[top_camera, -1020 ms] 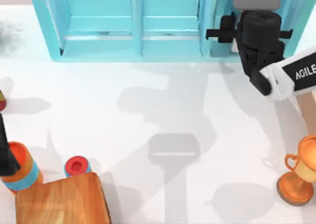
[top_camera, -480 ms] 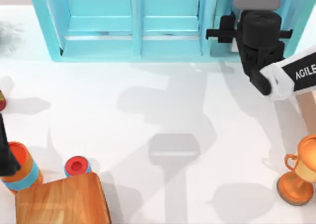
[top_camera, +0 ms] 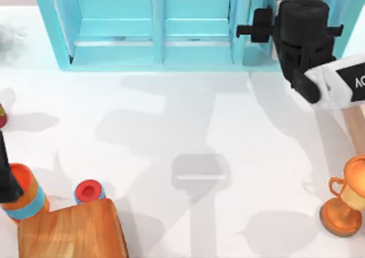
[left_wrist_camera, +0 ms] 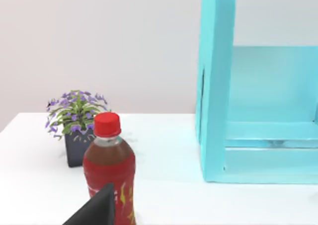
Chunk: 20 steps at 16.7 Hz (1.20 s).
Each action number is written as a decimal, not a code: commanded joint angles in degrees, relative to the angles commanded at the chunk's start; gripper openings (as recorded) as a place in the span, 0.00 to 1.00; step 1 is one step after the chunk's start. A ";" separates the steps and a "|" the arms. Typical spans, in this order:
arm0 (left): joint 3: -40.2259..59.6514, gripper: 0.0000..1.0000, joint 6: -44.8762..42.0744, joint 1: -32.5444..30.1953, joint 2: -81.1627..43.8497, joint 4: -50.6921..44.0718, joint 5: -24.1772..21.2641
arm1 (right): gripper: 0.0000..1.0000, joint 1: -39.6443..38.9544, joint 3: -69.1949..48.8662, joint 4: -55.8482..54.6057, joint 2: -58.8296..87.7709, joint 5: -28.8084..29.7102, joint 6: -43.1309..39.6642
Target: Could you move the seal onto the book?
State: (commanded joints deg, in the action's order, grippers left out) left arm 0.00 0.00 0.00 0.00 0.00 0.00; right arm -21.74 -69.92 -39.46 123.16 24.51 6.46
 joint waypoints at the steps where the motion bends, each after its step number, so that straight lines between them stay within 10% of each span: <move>1: 0.00 1.00 0.00 0.00 0.00 0.00 0.00 | 0.00 -0.53 0.80 1.68 -2.62 0.53 0.06; 20: 0.00 1.00 0.00 0.00 0.00 0.00 0.00 | 0.00 -11.01 15.89 29.39 -44.79 10.11 2.86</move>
State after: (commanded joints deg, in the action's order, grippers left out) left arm 0.00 0.00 0.00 0.00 0.00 0.00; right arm -32.76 -54.03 -10.07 78.37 34.61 9.32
